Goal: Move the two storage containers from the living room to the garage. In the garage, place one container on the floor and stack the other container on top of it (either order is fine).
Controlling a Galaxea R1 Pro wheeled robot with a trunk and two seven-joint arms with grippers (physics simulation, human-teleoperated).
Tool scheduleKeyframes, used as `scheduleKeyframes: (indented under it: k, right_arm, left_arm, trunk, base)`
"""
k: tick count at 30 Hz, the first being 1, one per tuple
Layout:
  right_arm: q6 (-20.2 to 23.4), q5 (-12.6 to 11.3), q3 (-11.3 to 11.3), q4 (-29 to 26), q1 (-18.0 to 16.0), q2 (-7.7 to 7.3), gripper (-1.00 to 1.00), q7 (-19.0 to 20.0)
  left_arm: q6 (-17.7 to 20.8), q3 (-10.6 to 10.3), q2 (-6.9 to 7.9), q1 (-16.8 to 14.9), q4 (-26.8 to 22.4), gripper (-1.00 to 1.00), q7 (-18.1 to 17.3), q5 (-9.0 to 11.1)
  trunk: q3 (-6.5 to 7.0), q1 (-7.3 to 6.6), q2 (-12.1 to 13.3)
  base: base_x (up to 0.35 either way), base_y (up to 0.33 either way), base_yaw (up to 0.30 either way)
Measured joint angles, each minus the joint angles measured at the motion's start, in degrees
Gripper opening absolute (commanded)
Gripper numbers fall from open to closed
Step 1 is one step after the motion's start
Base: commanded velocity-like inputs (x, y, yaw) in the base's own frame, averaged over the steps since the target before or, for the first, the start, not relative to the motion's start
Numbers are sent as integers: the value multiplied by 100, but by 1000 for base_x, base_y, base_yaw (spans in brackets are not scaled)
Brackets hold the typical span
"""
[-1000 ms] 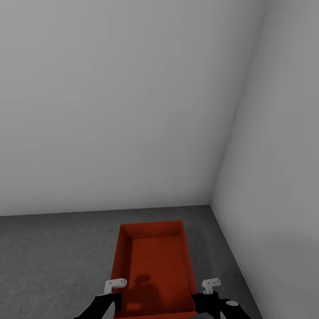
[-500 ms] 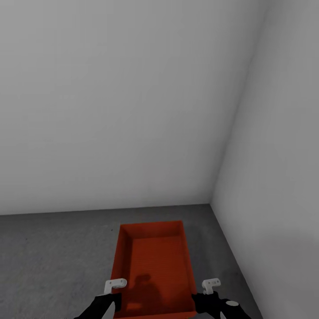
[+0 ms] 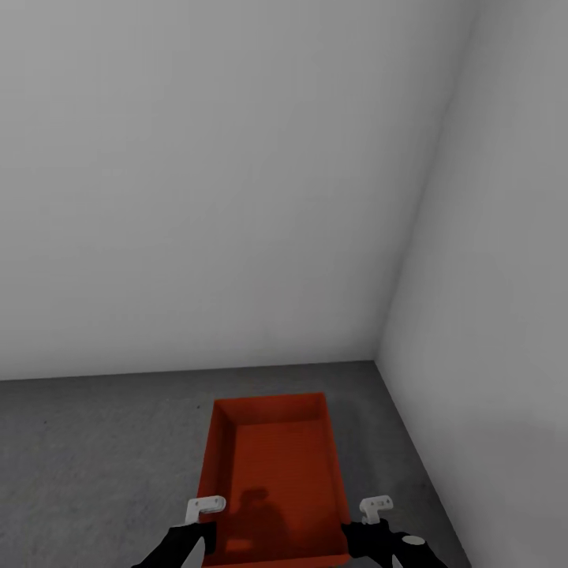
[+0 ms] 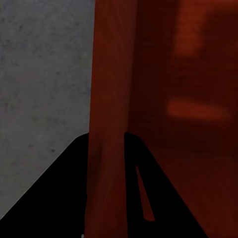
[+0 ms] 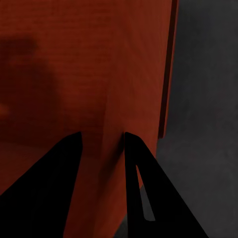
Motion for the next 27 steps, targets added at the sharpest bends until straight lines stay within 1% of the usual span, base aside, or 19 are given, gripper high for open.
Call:
scheduleKeyframes:
  k: [15, 22, 27]
  right_arm:
    - [-5, 0, -1, 0, 0, 0, -100, 0]
    - [-5, -2, 1, 0, 0, -1, -100, 0]
    - [-5, -1, -1, 0, 0, -1, -100, 0]
  left_arm:
    - [-4, -5, 0, -2, 1, -100, 3, 6]
    - [-3, -3, -1, -1, 0, -100, 3, 2]
    - [-1, -3, -1, -3, 0, -100, 2, 1]
  trunk:
    - [0, 0, 0]
    - [0, -3, 0]
    - [0, 0, 0]
  base:
    - [1, 0, 0]
    - [182, 0, 0]
    - [54, 0, 0]
